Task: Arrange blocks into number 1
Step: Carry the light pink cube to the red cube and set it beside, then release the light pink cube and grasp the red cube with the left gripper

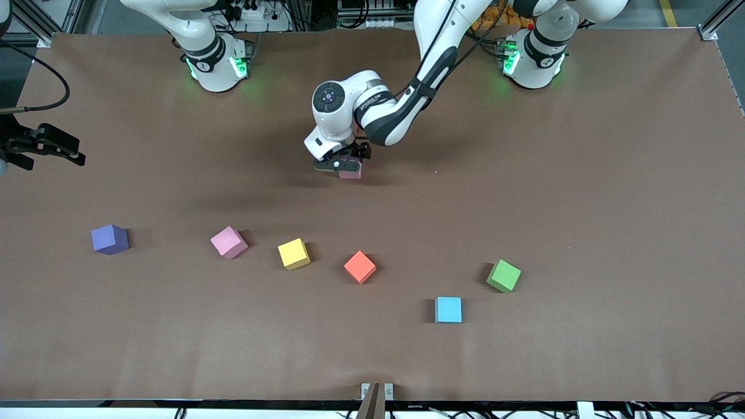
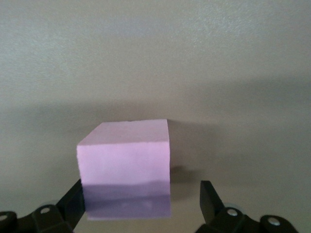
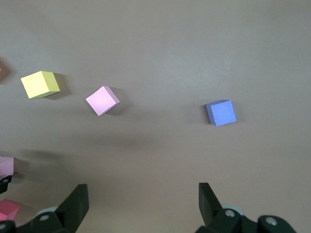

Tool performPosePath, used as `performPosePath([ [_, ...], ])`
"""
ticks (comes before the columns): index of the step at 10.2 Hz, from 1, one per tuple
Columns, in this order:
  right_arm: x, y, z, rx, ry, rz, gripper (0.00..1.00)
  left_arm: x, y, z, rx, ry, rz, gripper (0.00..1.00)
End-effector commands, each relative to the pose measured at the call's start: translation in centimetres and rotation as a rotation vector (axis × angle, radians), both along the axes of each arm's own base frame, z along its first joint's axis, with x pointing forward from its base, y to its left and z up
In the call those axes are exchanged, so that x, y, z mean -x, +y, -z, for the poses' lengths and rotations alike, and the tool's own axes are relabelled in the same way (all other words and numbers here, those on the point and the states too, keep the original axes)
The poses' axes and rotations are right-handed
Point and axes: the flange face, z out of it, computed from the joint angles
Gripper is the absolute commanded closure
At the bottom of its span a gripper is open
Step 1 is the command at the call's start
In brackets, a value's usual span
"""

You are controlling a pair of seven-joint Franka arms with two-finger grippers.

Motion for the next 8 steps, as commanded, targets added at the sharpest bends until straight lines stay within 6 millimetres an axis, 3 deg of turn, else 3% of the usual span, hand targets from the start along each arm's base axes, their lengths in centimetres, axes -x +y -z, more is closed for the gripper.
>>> performPosePath([
  [1,0.2,0.0,-0.3,0.008,0.001,-0.011,0.0,1.4,-0.3,-2.3,-0.042,-0.019,0.04,0.0],
  [5,0.1,0.0,0.0,0.008,0.006,-0.01,0.0,7.3,-2.5,-2.2,-0.047,0.034,0.21,0.0],
  [8,0.1,0.0,-0.1,0.008,0.004,-0.01,0.0,9.0,-2.4,-1.9,-0.058,0.1,0.404,0.0],
])
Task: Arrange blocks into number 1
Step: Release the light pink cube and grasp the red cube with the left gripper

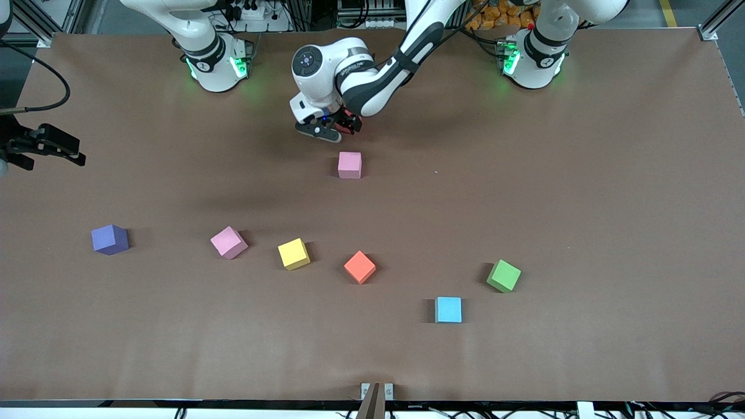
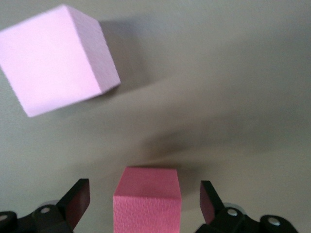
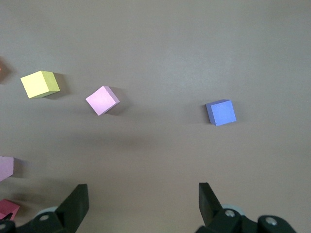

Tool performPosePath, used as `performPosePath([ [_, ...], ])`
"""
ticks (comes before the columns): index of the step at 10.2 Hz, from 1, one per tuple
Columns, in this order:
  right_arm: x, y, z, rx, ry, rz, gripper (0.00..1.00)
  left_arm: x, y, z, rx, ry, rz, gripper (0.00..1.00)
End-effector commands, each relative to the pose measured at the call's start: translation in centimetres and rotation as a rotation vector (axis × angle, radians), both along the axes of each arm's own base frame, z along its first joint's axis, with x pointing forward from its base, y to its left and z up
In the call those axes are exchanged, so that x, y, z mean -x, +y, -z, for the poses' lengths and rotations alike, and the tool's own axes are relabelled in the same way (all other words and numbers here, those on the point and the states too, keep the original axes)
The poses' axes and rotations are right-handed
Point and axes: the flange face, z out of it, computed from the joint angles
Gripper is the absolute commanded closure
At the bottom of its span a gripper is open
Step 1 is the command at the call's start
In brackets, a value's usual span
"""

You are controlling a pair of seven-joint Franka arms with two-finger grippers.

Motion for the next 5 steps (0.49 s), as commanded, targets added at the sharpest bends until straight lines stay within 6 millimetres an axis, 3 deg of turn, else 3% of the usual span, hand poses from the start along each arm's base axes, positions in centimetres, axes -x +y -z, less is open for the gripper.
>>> performPosePath([
  [1,0.2,0.0,-0.1,0.008,0.004,-0.01,0.0,0.4,0.4,-0.1,-0.012,0.023,0.094,0.0],
  [5,0.2,0.0,-0.1,0.006,0.004,-0.011,0.0,2.0,0.4,2.4,-0.046,0.063,0.048,0.0],
])
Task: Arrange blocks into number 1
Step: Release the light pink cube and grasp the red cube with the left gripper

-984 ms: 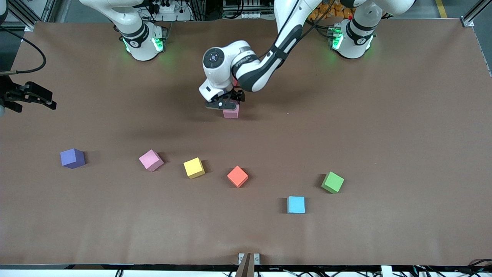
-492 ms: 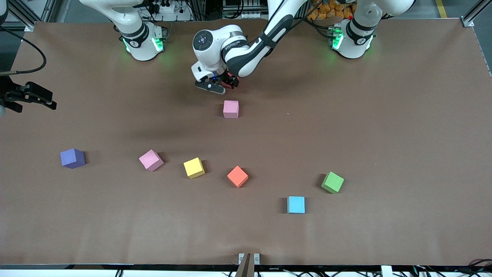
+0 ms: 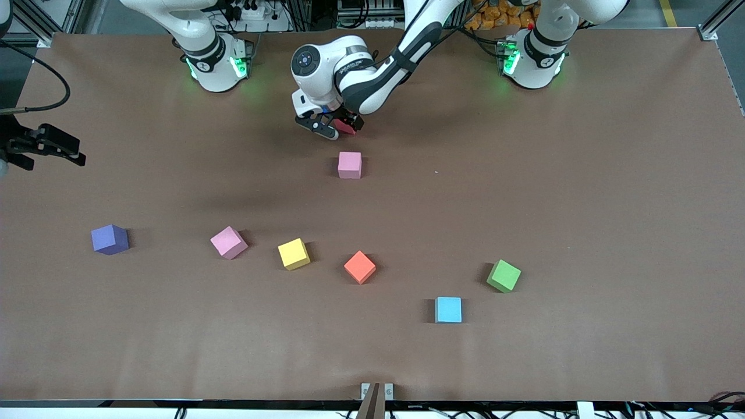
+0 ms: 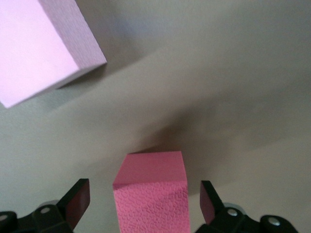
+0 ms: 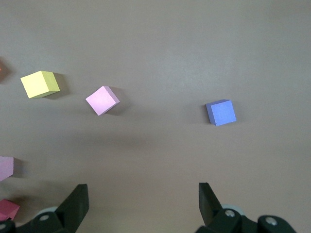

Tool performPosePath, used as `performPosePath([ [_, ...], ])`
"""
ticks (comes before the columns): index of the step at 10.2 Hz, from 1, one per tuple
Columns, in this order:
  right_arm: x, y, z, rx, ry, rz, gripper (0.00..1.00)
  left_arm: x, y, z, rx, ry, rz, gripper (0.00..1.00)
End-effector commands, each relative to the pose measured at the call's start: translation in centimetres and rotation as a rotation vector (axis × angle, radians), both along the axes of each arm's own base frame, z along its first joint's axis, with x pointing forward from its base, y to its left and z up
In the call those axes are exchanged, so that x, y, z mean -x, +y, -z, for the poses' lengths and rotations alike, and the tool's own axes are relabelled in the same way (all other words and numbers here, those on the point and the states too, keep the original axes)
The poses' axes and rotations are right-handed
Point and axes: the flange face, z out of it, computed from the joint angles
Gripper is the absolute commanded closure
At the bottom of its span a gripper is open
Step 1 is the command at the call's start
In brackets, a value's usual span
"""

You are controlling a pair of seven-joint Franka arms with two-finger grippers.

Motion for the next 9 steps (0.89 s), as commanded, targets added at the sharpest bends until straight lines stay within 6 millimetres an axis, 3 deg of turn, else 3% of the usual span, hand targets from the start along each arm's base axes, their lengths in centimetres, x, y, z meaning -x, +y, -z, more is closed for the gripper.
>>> performPosePath([
  [1,0.2,0.0,-0.1,0.008,0.004,-0.011,0.0,2.3,0.3,2.3,-0.049,0.033,-0.024,0.0],
  [4,0.2,0.1,-0.2,0.007,0.002,-0.013,0.0,2.9,0.6,2.9,-0.077,0.038,-0.086,0.0],
  [5,0.2,0.2,-0.2,0.008,0.001,-0.014,0.0,3.0,0.6,2.7,-0.085,0.044,-0.153,0.68],
  [6,0.2,0.2,-0.2,0.008,0.001,-0.014,0.0,2.9,0.5,2.5,-0.092,0.047,-0.211,1.0],
  [8,0.1,0.2,-0.2,0.008,0.001,-0.014,0.0,1.5,1.0,2.2,-0.092,0.039,-0.246,1.0],
  [9,0.1,0.2,-0.2,0.008,0.001,-0.014,0.0,-0.2,1.3,1.5,-0.089,0.027,-0.305,1.0],
])
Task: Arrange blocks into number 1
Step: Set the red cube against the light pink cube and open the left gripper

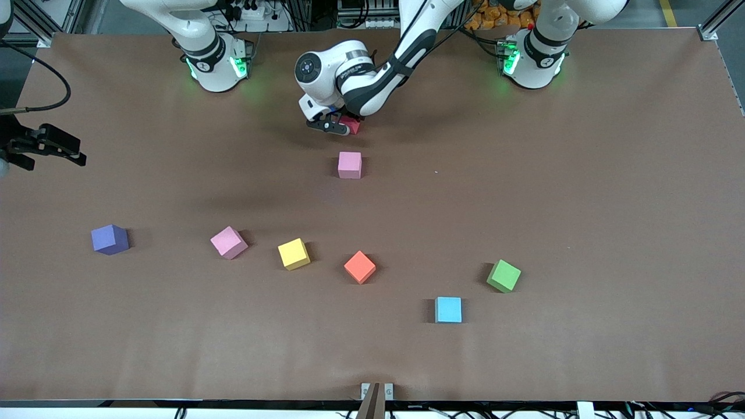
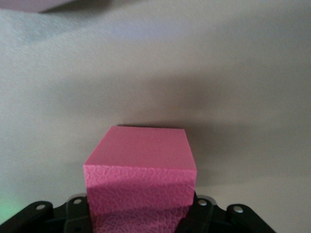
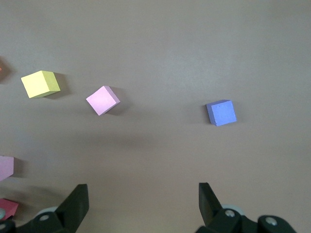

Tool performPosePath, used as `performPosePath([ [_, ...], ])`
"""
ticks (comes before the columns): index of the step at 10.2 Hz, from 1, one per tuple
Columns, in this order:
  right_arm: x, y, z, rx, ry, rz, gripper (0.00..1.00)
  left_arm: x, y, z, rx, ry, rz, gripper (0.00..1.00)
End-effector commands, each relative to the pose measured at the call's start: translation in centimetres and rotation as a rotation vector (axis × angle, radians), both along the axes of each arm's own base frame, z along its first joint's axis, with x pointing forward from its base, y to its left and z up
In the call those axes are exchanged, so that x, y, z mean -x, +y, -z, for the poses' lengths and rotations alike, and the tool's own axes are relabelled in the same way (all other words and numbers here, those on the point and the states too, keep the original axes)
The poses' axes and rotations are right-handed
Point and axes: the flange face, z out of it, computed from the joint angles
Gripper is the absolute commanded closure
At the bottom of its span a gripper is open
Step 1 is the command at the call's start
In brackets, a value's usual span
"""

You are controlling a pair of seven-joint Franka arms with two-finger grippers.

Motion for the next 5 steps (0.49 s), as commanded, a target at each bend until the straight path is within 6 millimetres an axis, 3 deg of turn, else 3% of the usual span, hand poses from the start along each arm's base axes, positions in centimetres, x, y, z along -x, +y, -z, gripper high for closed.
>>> performPosePath([
  [1,0.1,0.1,-0.1,0.008,0.002,-0.012,0.0,-3.3,1.0,-2.7,0.01,-0.019,-0.119,1.0],
  [4,0.1,0.1,-0.2,0.008,0.001,-0.012,0.0,-8.5,2.9,-3.7,0.034,-0.032,-0.168,1.0],
  [5,0.1,0.1,-0.2,0.008,0.001,-0.012,0.0,-9.2,3.2,-3.5,0.044,-0.025,-0.147,1.0],
])
